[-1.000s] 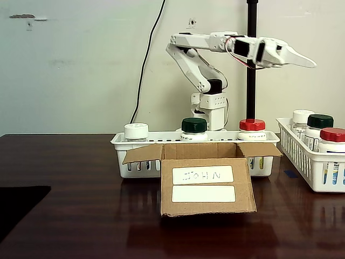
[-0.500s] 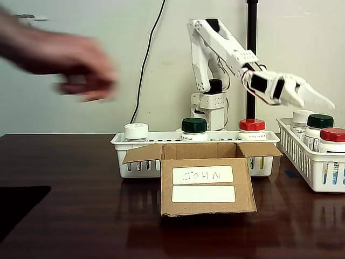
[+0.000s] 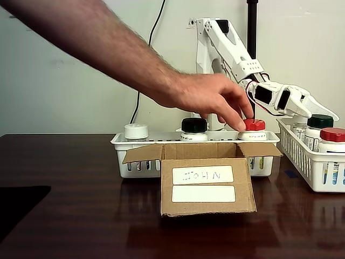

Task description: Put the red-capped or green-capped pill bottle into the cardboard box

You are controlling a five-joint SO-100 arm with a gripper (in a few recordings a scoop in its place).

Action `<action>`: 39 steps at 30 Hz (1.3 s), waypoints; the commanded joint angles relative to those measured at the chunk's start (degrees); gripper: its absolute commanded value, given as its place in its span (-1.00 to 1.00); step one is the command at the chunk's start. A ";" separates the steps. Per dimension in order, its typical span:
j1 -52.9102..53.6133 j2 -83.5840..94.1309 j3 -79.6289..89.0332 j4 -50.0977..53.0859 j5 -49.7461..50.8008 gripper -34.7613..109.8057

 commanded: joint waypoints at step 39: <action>3.96 14.77 -19.25 22.15 -7.47 -0.51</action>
